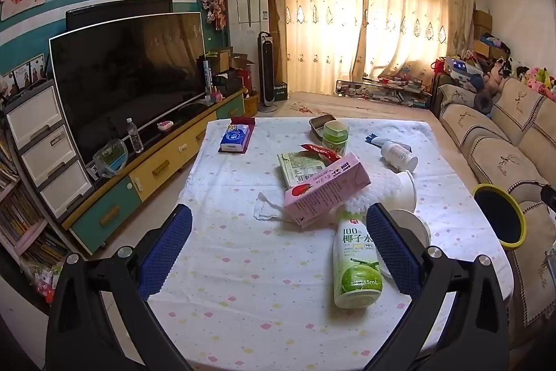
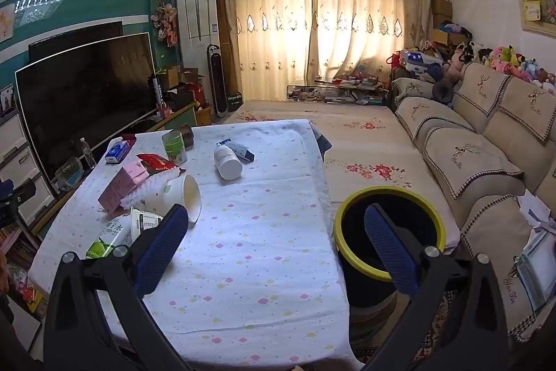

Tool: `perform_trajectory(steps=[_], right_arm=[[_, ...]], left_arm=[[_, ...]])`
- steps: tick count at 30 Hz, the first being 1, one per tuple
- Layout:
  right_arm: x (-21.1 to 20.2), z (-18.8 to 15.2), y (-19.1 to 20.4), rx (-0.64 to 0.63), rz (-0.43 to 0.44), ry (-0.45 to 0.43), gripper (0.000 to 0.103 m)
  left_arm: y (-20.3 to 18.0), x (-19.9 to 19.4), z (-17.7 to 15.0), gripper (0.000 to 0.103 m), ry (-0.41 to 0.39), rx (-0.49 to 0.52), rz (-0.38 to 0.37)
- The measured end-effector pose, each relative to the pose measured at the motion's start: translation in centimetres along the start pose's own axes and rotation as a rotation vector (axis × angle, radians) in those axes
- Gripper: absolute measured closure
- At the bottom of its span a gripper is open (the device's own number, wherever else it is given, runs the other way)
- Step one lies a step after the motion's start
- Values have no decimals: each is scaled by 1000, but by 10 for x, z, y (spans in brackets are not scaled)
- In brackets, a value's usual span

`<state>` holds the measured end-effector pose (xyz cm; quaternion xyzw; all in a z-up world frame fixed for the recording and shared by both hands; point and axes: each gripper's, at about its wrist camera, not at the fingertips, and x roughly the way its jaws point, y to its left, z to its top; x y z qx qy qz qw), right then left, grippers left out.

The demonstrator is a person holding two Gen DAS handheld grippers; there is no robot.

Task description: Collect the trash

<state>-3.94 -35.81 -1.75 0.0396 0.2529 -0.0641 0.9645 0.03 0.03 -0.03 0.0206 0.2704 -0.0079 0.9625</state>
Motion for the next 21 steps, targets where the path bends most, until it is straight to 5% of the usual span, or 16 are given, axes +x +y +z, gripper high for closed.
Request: perform_trajectory(steps=[21], right_arm=[[4,-4,-6,12,13,14,6]], left_arm=[[3,-8,3,4,-21,-18,-2]])
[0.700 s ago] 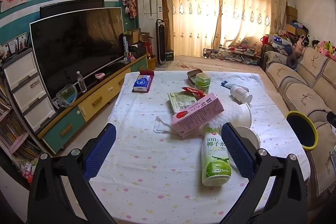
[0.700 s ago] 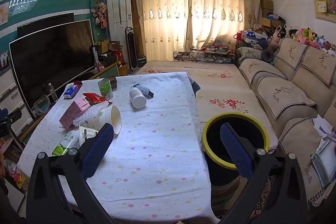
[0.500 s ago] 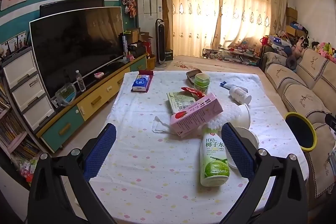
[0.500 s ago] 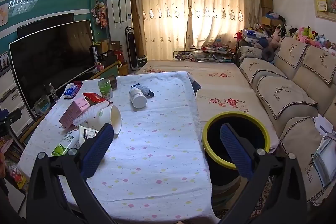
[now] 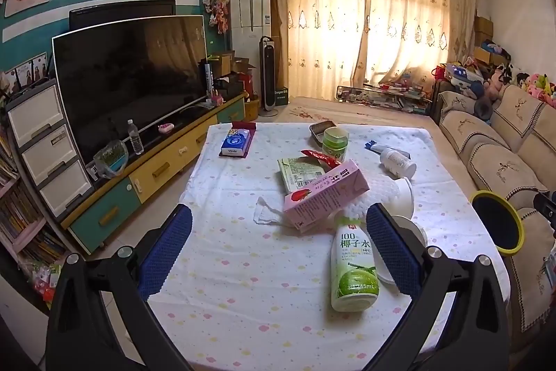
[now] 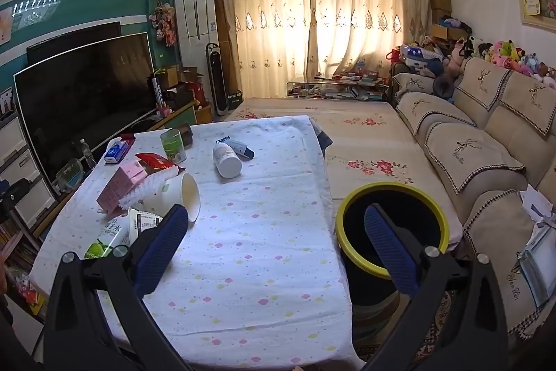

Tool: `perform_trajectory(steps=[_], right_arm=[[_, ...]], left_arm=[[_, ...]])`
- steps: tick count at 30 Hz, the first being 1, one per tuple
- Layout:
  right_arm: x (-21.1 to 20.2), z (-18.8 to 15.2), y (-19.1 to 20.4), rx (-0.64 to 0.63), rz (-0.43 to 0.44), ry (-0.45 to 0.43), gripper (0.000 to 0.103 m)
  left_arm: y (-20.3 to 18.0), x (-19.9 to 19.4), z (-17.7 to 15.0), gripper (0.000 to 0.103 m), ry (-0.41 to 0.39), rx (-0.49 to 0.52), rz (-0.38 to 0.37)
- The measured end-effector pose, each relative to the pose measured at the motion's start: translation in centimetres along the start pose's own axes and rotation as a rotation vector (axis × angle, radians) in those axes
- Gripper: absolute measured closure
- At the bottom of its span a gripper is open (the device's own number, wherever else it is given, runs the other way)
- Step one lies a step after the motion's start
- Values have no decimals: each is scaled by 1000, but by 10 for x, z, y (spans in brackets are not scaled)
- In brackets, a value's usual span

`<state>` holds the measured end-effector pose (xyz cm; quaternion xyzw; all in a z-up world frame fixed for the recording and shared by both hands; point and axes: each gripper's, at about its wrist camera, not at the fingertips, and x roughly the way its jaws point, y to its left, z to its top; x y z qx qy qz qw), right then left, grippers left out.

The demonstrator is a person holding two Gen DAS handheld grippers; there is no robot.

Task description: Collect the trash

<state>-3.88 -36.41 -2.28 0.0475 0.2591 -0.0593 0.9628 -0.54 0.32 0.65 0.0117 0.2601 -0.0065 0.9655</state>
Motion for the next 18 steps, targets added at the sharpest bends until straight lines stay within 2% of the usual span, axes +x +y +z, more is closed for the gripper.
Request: perform_trajectory(steps=[18], right_arm=[[14,-8,4,9,-1,7,6]], left_arm=[[-2,2,-2,4,9,6,1]])
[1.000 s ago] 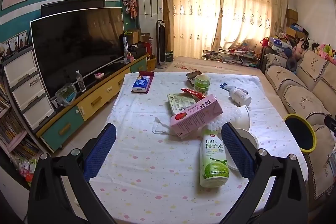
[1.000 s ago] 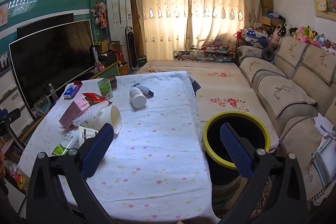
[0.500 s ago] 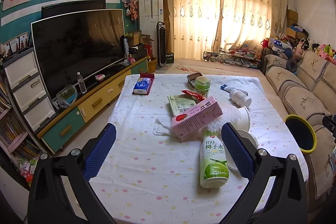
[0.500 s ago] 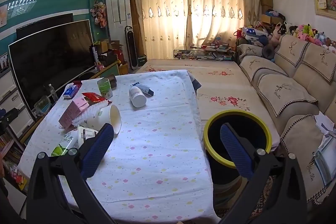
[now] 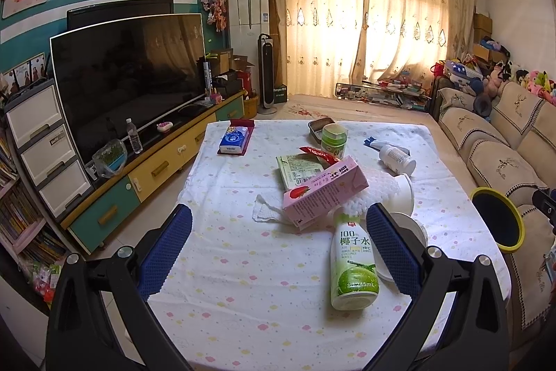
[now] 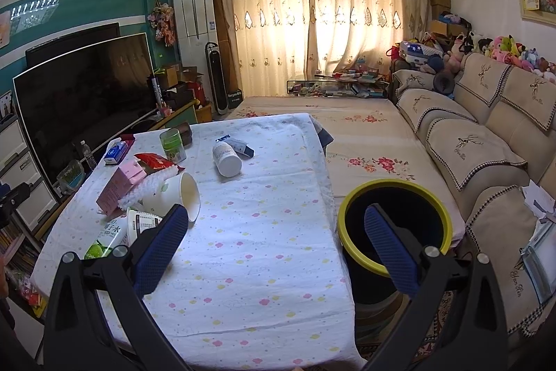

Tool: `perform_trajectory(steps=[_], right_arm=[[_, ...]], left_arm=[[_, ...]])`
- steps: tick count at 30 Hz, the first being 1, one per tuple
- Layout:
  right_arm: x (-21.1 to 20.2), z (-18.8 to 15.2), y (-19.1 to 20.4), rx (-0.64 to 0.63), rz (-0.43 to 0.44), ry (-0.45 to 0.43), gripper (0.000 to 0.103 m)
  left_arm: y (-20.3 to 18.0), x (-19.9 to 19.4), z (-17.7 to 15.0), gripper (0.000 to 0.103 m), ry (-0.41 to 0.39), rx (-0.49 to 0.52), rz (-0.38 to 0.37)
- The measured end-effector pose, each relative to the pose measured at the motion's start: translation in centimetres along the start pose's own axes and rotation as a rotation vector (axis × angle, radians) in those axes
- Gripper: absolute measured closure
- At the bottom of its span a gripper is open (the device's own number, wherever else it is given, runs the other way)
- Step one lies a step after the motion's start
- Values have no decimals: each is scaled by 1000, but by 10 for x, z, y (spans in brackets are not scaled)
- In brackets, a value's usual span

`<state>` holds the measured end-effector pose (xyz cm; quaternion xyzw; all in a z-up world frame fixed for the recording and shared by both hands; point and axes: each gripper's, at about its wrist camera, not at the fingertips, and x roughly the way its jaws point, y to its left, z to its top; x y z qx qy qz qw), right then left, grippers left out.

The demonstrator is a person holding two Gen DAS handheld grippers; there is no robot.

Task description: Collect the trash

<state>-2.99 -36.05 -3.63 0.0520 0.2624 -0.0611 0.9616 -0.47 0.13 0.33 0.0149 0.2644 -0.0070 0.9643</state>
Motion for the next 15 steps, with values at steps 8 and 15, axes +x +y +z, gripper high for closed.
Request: perform_trajectory(steps=[8,15], right_arm=[[-1,5,1,5,3,3,6],[-1,5,1,7,6,2,6]], left_arm=[[0,1,-1,4,2,-4,-3],[0,1,-1,4,3,-4,-3]])
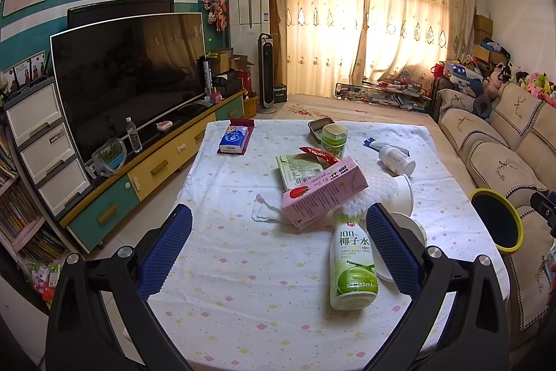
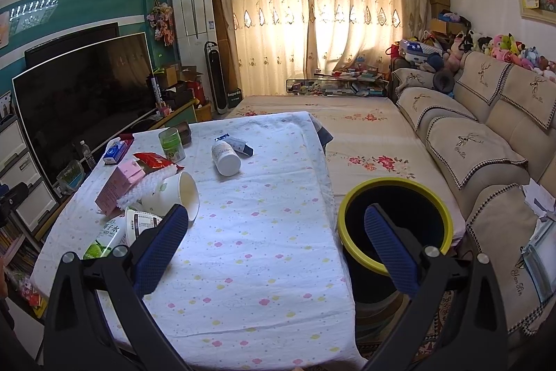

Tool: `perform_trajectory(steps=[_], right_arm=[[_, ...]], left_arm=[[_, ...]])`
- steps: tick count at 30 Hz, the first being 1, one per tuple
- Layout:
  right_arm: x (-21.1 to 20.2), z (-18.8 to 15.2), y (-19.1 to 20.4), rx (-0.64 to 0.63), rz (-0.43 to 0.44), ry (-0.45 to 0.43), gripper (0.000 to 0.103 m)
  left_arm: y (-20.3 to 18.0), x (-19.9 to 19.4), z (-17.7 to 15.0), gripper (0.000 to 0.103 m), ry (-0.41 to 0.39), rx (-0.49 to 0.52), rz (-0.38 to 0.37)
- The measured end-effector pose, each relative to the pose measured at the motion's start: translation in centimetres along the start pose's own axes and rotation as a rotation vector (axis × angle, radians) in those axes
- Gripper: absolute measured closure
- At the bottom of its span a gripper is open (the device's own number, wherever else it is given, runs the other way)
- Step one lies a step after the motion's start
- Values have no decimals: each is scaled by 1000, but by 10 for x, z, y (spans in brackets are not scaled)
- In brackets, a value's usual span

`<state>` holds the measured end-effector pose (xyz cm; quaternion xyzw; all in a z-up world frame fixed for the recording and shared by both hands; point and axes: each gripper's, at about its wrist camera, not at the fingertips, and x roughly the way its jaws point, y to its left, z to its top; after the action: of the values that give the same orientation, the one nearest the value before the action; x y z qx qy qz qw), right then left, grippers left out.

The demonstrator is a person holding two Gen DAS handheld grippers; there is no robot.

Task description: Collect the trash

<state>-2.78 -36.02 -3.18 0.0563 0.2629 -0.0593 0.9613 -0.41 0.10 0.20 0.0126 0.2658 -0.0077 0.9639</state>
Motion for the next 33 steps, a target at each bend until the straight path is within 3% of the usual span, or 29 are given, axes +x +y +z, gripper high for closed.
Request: perform_trajectory(steps=[33], right_arm=[[3,-1,1,6,3,6,6]], left_arm=[[-1,1,-1,4,2,4,-1]])
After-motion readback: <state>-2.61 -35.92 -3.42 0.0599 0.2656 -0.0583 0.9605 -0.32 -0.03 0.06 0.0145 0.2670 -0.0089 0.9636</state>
